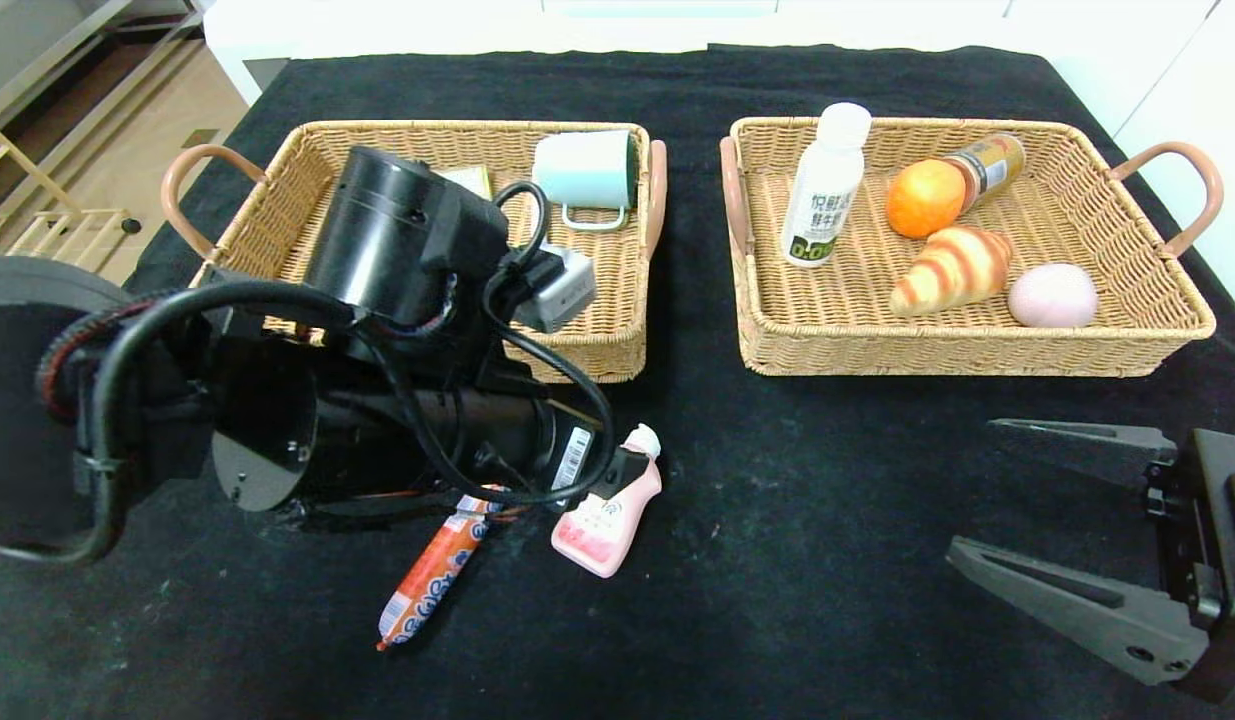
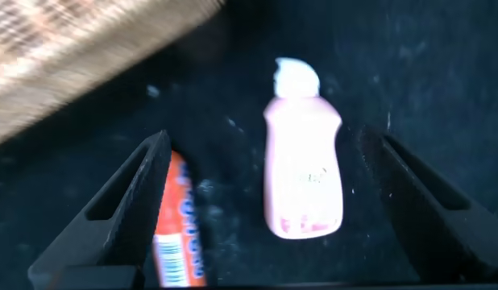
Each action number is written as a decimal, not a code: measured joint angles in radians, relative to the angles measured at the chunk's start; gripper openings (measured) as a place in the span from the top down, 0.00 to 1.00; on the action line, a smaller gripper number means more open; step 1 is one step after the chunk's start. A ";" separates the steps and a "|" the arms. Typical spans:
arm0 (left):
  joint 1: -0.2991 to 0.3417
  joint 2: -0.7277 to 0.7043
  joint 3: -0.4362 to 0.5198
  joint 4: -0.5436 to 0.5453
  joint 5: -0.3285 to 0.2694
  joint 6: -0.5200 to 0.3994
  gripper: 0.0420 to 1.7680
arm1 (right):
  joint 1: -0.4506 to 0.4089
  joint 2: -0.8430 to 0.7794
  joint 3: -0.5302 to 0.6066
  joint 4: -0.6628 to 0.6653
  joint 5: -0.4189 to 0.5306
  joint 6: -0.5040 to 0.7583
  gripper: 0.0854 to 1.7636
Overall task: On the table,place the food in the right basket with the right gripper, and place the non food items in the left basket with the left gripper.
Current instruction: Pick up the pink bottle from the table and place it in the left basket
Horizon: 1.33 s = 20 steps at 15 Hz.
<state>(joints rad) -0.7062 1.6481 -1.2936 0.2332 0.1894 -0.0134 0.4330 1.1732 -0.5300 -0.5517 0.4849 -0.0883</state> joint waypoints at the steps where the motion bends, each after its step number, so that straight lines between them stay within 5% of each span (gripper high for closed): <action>1: -0.007 0.008 0.004 0.000 0.012 0.000 0.04 | -0.001 0.000 0.000 -0.001 0.000 0.000 0.03; 6: -0.045 0.038 0.029 -0.002 0.083 0.002 0.04 | 0.000 -0.007 -0.001 -0.001 0.003 0.002 0.03; 20: -0.079 0.107 0.029 -0.003 0.115 0.003 0.03 | 0.011 -0.008 0.007 0.000 0.003 0.000 0.03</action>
<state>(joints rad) -0.7855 1.7549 -1.2651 0.2302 0.3040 -0.0100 0.4438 1.1651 -0.5228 -0.5521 0.4881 -0.0883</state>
